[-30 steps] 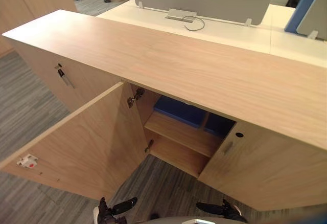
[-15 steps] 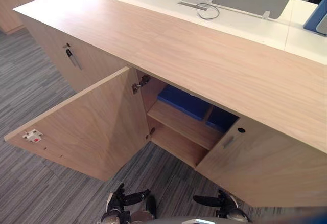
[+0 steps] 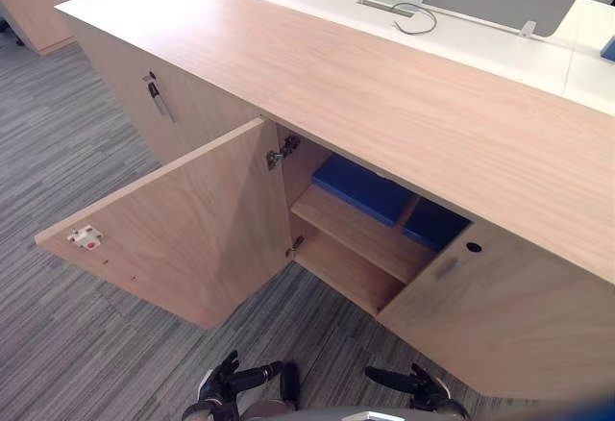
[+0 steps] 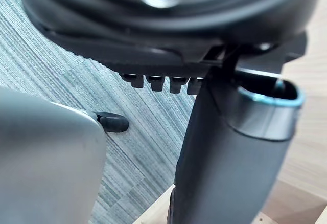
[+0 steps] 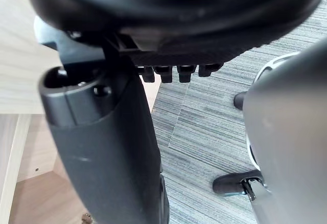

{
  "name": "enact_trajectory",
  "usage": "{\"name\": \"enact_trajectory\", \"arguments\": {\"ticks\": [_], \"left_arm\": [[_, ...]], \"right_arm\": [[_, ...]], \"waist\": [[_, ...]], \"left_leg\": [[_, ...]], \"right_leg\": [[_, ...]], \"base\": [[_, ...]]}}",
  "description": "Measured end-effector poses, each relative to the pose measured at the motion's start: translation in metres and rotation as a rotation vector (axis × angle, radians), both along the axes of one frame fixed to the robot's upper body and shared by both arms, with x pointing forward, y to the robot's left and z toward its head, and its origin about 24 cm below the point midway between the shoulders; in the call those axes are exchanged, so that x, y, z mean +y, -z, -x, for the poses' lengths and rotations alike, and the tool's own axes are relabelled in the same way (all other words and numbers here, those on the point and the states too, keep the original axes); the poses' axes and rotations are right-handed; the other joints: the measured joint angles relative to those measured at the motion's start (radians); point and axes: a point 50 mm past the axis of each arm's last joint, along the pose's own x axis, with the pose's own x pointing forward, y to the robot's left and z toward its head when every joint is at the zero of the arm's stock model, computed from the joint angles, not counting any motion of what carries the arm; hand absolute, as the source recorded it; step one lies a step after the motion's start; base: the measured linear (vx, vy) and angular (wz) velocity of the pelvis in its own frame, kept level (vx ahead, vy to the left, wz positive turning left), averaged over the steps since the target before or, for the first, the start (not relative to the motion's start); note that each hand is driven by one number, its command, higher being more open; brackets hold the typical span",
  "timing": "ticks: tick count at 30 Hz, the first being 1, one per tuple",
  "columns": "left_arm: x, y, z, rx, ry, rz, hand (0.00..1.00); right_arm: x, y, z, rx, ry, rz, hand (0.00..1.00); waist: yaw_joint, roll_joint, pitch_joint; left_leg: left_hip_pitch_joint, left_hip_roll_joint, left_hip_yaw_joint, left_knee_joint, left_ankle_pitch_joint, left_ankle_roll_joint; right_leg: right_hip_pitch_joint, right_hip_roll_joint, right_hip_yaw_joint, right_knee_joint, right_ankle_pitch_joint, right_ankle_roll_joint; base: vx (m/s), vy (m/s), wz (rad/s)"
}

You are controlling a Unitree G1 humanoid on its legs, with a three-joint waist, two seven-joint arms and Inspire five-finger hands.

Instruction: Walk over to the cabinet, pick up the folder, carry it to the office cabinet, place the folder inside the office cabinet, then close the office cabinet door

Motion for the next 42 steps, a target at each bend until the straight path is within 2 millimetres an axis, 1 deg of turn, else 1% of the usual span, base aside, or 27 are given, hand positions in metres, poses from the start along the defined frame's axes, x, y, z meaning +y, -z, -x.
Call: {"name": "enact_trajectory", "arguments": {"ticks": [1, 3, 4, 6, 7, 9, 10, 11, 12, 14, 15, 20, 22, 25, 27, 30, 32, 33, 36, 37, 40, 42], "left_arm": [[0.002, 0.0, 0.003, 0.005, -0.016, -0.001, 1.0], [0.008, 0.002, 0.014, 0.028, -0.074, -0.006, 1.0], [0.012, 0.003, 0.027, 0.056, -0.115, -0.009, 1.0], [0.016, 0.006, 0.048, 0.108, -0.184, -0.003, 1.0], [0.019, 0.006, 0.061, 0.139, -0.236, 0.001, 1.0], [0.027, 0.005, 0.078, 0.168, -0.329, -0.002, 1.0], [0.035, 0.003, 0.088, 0.177, -0.393, -0.015, 1.0], [0.043, 0.001, 0.093, 0.178, -0.438, -0.024, 1.0], [0.056, -0.003, 0.097, 0.169, -0.491, -0.05, 1.0], [0.068, -0.008, 0.099, 0.154, -0.517, -0.078, 1.0], [0.078, -0.012, 0.099, 0.143, -0.521, -0.101, 1.0], [0.093, -0.019, 0.101, 0.093, -0.581, -0.105, 1.0], [0.097, -0.021, 0.104, 0.076, -0.64, -0.108, 1.0], [0.107, -0.026, 0.111, 0.039, -0.794, -0.117, 1.0], [0.119, -0.032, 0.115, 0.011, -0.91, -0.147, 1.0], [0.129, -0.037, 0.117, -0.023, -0.978, -0.162, 1.0], [0.137, -0.041, 0.11, -0.063, -1.009, -0.163, 1.0], [0.142, -0.044, 0.101, -0.096, -1.024, -0.161, 1.0], [0.152, -0.05, 0.087, -0.137, -1.015, -0.17, 1.0], [0.158, -0.054, 0.078, -0.151, -0.996, -0.187, 1.0], [0.169, -0.062, 0.064, -0.158, -0.941, -0.234, 1.0], [0.182, -0.074, 0.051, -0.173, -0.886, -0.289, 1.0]], "right_arm": [[0.001, 0.0, 0.0, -0.001, -0.002, -0.006, 1.0], [0.002, 0.0, 0.0, -0.002, -0.002, -0.016, 1.0], [0.001, 0.001, 0.001, 0.001, 0.015, -0.021, 1.0], [-0.001, 0.001, 0.004, 0.007, 0.038, -0.021, 1.0], [-0.004, 0.001, 0.006, 0.008, 0.057, -0.019, 1.0], [-0.007, 0.001, 0.009, 0.011, 0.079, -0.016, 1.0], [-0.009, 0.002, 0.011, 0.016, 0.082, -0.012, 1.0], [-0.009, 0.002, 0.012, 0.018, 0.084, -0.011, 1.0], [-0.011, 0.002, 0.014, 0.016, 0.1, -0.009, 1.0], [-0.012, 0.002, 0.016, 0.018, 0.113, -0.009, 1.0], [-0.013, 0.002, 0.018, 0.021, 0.118, -0.008, 1.0], [-0.016, 0.002, 0.022, 0.026, 0.118, -0.007, 1.0], [-0.016, 0.002, 0.022, 0.027, 0.116, -0.01, 1.0], [-0.017, 0.003, 0.024, 0.038, 0.111, -0.014, 1.0], [-0.018, 0.003, 0.025, 0.046, 0.109, -0.015, 1.0], [-0.022, 0.003, 0.028, 0.059, 0.109, -0.009, 1.0], [-0.024, 0.004, 0.031, 0.073, 0.11, -0.006, 1.0], [-0.024, 0.004, 0.031, 0.078, 0.109, -0.008, 1.0], [-0.022, 0.004, 0.03, 0.078, 0.09, -0.009, 1.0], [-0.022, 0.004, 0.029, 0.077, 0.086, -0.009, 1.0], [-0.023, 0.004, 0.028, 0.076, 0.067, -0.003, 1.0], [-0.024, 0.003, 0.029, 0.077, 0.066, 0.0, 1.0]], "waist": [[0.001, 0.0, 0.0], [0.001, -0.002, 0.001], [0.001, -0.001, 0.001], [0.001, 0.005, -0.004], [0.001, 0.01, -0.004], [0.005, 0.016, -0.004], [0.005, 0.017, -0.005], [0.005, 0.019, -0.007], [0.005, 0.018, -0.01], [0.006, 0.02, -0.014], [0.006, 0.023, -0.02], [0.006, 0.026, -0.037], [0.006, 0.025, -0.038], [0.009, 0.027, -0.04], [0.016, 0.028, -0.041], [0.022, 0.032, -0.043], [0.031, 0.037, -0.046], [0.04, 0.04, -0.047], [0.049, 0.043, -0.048], [0.051, 0.045, -0.049], [0.054, 0.048, -0.049], [0.054, 0.049, -0.049]], "left_leg": [[0.004, 0.0, 0.0, 0.0, -0.003, 0.0], [0.018, 0.0, 0.0, 0.0, -0.014, -0.003], [0.032, 0.002, -0.001, 0.0, -0.022, -0.01], [0.039, 0.007, -0.001, 0.0, -0.033, -0.011], [0.041, 0.015, -0.001, 0.0, -0.044, -0.017], [0.045, 0.028, -0.001, -0.001, -0.051, -0.019], [0.048, 0.032, -0.002, 0.0, -0.058, -0.017], [0.049, 0.035, -0.002, 0.0, -0.062, -0.021], [0.051, 0.039, -0.002, 0.0, -0.065, -0.023], [0.053, 0.042, -0.002, 0.0, -0.068, -0.025], [0.056, 0.043, -0.001, 0.0, -0.072, -0.028], [0.074, 0.041, 0.002, 0.0, -0.083, -0.02], [0.081, 0.038, 0.002, 0.001, -0.088, -0.018], [0.092, 0.035, -0.001, 0.001, -0.095, -0.021], [0.092, 0.036, 0.0, 0.004, -0.095, -0.021], [0.096, 0.037, 0.0, 0.006, -0.095, -0.021], [0.1, 0.039, 0.0, 0.005, -0.095, -0.021], [0.1, 0.043, 0.0, 0.005, -0.095, -0.021], [0.1, 0.047, 0.005, 0.001, -0.095, -0.021], [0.1, 0.048, 0.008, 0.001, -0.095, -0.021], [0.1, 0.049, 0.018, 0.001, -0.095, -0.021], [0.099, 0.049, 0.026, 0.001, -0.095, -0.021]], "right_leg": [[0.003, 0.0, 0.001, 0.001, 0.0, 0.0], [0.018, 0.0, 0.002, 0.001, 0.001, -0.002], [0.029, 0.002, 0.002, 0.002, 0.004, -0.006], [0.035, 0.007, 0.002, 0.004, 0.007, -0.011], [0.036, 0.014, 0.002, 0.004, 0.014, -0.022], [0.036, 0.025, 0.002, 0.006, 0.024, -0.038], [0.038, 0.028, 0.002, 0.009, 0.025, -0.041], [0.037, 0.03, 0.002, 0.011, 0.027, -0.042], [0.037, 0.032, 0.002, 0.016, 0.027, -0.044], [0.035, 0.033, 0.003, 0.021, 0.028, -0.044], [0.035, 0.033, 0.005, 0.026, 0.028, -0.044], [0.038, 0.032, 0.019, 0.042, 0.027, -0.045], [0.044, 0.03, 0.023, 0.043, 0.026, -0.049], [0.053, 0.029, 0.024, 0.045, 0.025, -0.05], [0.054, 0.03, 0.029, 0.046, 0.024, -0.052], [0.061, 0.033, 0.03, 0.046, 0.024, -0.052], [0.066, 0.034, 0.031, 0.046, 0.024, -0.052], [0.066, 0.035, 0.033, 0.046, 0.023, -0.054], [0.065, 0.039, 0.046, 0.045, 0.02, -0.059], [0.064, 0.039, 0.052, 0.045, 0.017, -0.063], [0.061, 0.04, 0.056, 0.042, 0.017, -0.064], [0.056, 0.041, 0.059, 0.04, 0.014, -0.068]], "base": [[0.09, -0.005, 0.02], [0.06, -0.013, -0.01], [0.04, -0.015, -0.02], [0.02, -0.01, -0.01], [0.02, -0.021, -0.05], [0.01, -0.008, -0.03], [0.0, 0.0, 0.0], [0.0, 0.0, 0.0], [0.0, 0.0, 0.0], [0.0, 0.0, 0.0], [0.0, 0.0, 0.0], [0.06, 0.011, -0.05], [0.07, 0.014, 0.0], [0.05, -0.012, 0.08], [0.04, -0.033, 0.05], [0.03, -0.043, 0.08], [0.02, -0.056, 0.05], [0.0, -0.065, 0.01], [-0.02, -0.059, -0.05], [-0.03, -0.052, -0.08], [-0.03, -0.037, -0.13], [-0.03, -0.038, -0.15]]}}
